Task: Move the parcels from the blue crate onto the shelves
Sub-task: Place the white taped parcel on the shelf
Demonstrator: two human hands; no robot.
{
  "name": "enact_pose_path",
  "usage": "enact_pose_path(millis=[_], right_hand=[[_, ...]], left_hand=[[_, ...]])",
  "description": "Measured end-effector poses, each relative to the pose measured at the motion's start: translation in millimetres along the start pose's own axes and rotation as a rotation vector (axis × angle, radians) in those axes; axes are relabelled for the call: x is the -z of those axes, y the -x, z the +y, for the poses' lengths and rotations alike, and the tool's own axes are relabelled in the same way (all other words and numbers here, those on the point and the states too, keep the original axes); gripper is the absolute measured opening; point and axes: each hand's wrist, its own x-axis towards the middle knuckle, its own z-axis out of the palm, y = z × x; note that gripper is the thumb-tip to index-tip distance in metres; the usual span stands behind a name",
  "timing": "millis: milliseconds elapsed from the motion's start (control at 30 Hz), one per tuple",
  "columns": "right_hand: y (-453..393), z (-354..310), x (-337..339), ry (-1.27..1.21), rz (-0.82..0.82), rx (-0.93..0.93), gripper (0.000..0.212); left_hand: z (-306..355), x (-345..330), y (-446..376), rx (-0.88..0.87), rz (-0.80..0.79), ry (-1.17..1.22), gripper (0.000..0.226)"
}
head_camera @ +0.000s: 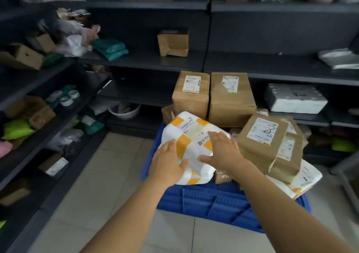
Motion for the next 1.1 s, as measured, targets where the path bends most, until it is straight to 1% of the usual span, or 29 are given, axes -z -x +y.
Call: enact_pose_path(millis=[133, 233, 300, 467, 533, 600, 700, 800, 867, 967, 1100], right_hand=[[-22, 17, 0, -0.021, -0.013, -0.088, 0.096], [-46, 31, -3, -0.059, -0.020, -0.127, 0.098], [-62, 40, -3, -0.064, -0.014, -0.138, 0.100], [-91, 59, -7, -0.080, -0.068, -0.118, 0.106], [-102, 68, -9, -0.101, -0.117, -0.118, 0.111], [-114, 77, -11, -0.191, -0.189, -0.115, 0.113], [-127, 83, -9, -0.306, -0.300, -0.068, 0.118], [-135, 84, -8, -0.324, -0.377, 0.004, 0.124], [-137, 85, -10, -0.304, -0.388, 0.042, 0.126], [-140, 85, -10, -0.277, -0.392, 0.094, 0.118], [-137, 79, -3, -0.275, -0.312, 0.144, 0.115]], left_hand=[[6, -20, -28, 0.065, -0.044, 0.089, 0.083], [8, -38, -46, 0.131, -0.070, 0.204, 0.088], [7, -51, -56, 0.180, -0.072, 0.276, 0.092], [15, -82, -62, 0.330, -0.087, 0.473, 0.104], [22, -90, -61, 0.370, -0.041, 0.532, 0.106], [29, -96, -62, 0.421, -0.008, 0.564, 0.108], [37, -104, -63, 0.533, 0.039, 0.656, 0.106], [46, -111, -63, 0.604, 0.108, 0.726, 0.106], [51, -112, -62, 0.617, 0.132, 0.749, 0.111], [53, -113, -60, 0.663, 0.183, 0.796, 0.112], [53, -105, -53, 0.649, 0.283, 0.847, 0.106]])
